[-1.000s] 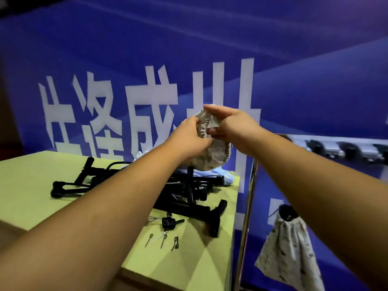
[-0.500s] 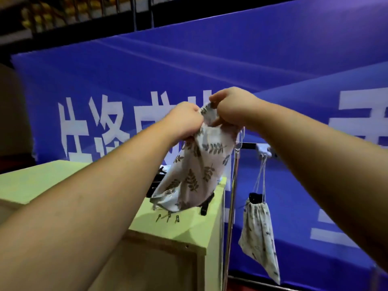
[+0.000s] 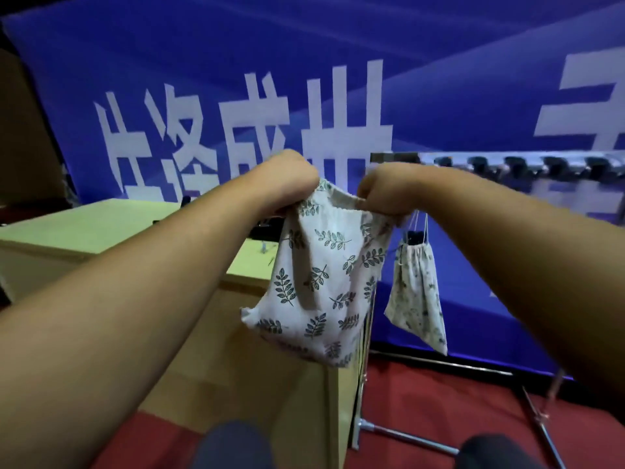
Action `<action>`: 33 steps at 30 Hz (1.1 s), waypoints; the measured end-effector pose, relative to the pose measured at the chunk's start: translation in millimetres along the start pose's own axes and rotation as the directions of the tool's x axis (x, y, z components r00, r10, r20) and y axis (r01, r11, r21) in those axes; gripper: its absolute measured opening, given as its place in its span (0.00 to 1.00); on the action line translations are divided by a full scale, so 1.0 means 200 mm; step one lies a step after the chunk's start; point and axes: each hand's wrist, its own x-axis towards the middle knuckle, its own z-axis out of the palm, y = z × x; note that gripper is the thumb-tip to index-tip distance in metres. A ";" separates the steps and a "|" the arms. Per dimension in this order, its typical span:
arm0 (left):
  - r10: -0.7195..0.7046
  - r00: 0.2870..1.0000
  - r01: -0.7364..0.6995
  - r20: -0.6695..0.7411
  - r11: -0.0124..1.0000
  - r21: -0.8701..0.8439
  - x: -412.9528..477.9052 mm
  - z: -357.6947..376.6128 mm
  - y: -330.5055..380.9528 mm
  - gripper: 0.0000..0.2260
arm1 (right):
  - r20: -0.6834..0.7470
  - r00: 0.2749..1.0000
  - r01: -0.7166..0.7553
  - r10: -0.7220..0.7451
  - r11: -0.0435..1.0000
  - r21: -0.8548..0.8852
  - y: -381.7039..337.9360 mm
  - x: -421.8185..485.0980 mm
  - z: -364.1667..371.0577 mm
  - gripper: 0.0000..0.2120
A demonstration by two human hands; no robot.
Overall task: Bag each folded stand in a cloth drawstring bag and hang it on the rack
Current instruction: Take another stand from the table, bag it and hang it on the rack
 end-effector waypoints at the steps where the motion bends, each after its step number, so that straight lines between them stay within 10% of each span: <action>1: 0.009 0.999 -0.014 0.052 0.996 0.090 -0.02 0.03 -0.04 0.06 | 0.066 0.998 -0.010 0.005 0.997 0.077 0.03 -0.01 0.08 0.10; 13: -0.187 0.964 0.125 0.190 0.947 0.295 -0.17 0.26 -0.51 0.10 | 0.289 0.954 0.020 -0.083 0.977 0.213 0.04 0.12 0.55 0.10; 33: -0.257 0.912 0.271 0.320 0.963 0.000 -0.12 0.56 -0.95 0.08 | -0.120 0.992 0.002 0.025 0.975 0.223 -0.22 0.58 1.08 0.15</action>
